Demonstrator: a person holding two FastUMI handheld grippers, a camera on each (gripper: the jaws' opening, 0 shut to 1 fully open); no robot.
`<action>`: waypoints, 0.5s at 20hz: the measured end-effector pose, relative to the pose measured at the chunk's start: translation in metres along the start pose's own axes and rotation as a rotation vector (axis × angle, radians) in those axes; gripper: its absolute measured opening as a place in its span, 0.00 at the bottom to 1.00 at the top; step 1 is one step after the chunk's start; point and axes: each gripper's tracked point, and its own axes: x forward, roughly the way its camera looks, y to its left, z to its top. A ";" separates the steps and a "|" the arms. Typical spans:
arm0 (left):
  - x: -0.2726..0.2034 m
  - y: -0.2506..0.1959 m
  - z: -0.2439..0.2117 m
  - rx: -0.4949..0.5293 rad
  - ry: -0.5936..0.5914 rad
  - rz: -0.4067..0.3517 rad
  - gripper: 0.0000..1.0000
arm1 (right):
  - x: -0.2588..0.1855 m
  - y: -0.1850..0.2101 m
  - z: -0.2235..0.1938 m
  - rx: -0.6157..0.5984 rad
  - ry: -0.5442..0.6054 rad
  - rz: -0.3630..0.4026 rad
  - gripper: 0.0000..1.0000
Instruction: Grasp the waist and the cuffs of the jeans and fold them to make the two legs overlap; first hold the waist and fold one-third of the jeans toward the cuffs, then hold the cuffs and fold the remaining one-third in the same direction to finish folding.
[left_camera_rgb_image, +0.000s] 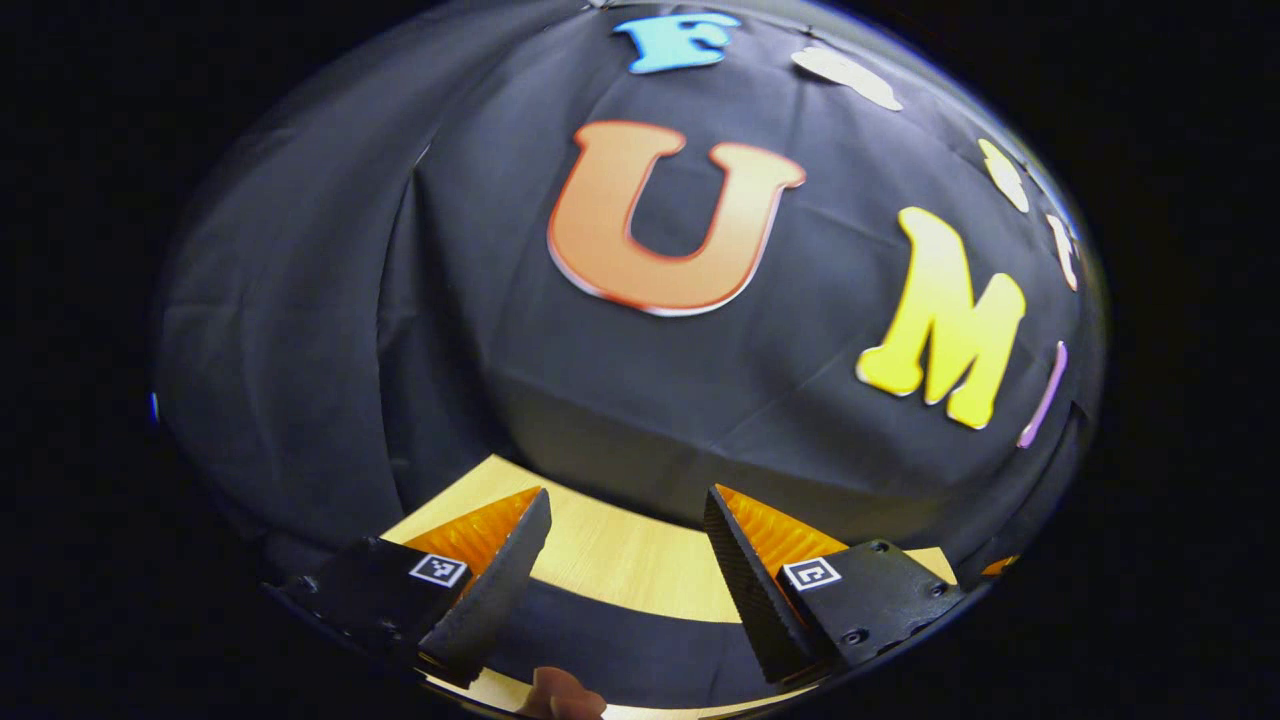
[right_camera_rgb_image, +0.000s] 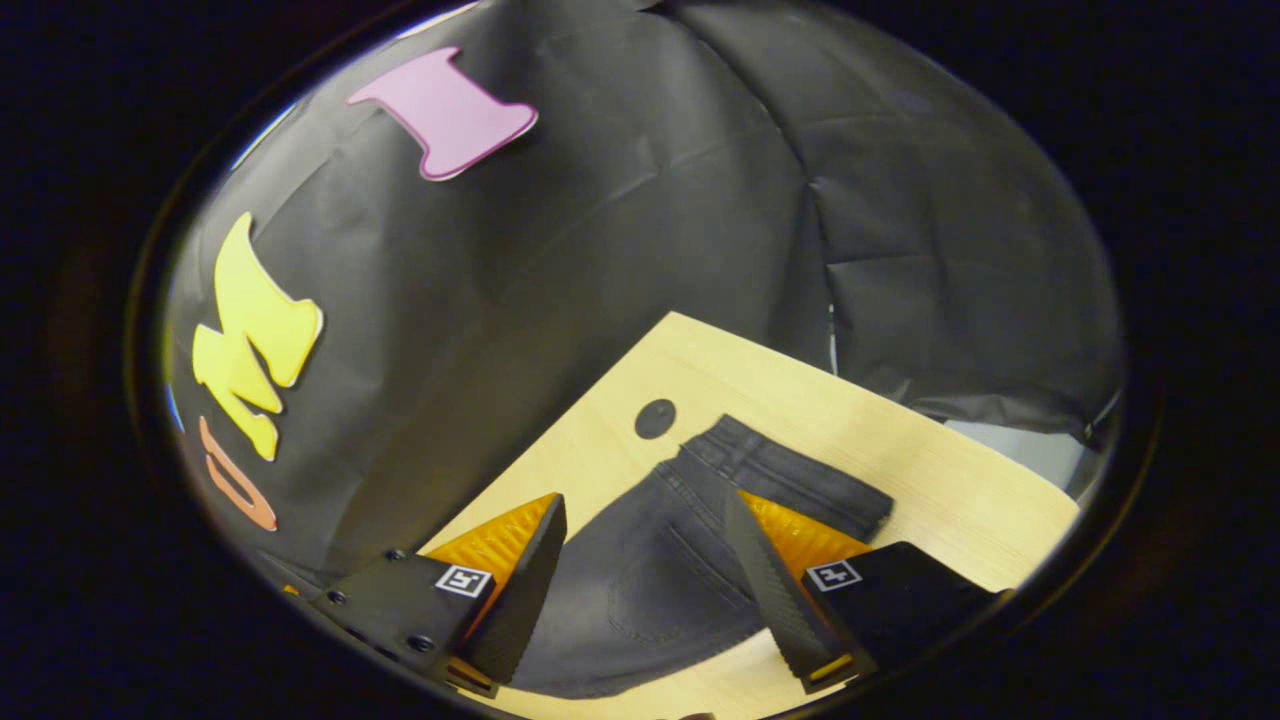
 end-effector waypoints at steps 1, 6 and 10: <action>-0.008 -0.002 0.007 0.026 -0.040 -0.026 0.98 | -0.006 -0.011 -0.001 0.029 0.007 -0.012 0.98; -0.030 -0.019 0.041 0.159 -0.174 -0.126 0.98 | -0.016 -0.072 -0.022 0.217 0.061 -0.084 0.98; -0.047 -0.024 0.051 0.205 -0.225 -0.172 0.98 | -0.011 -0.096 -0.042 0.276 0.099 -0.115 0.98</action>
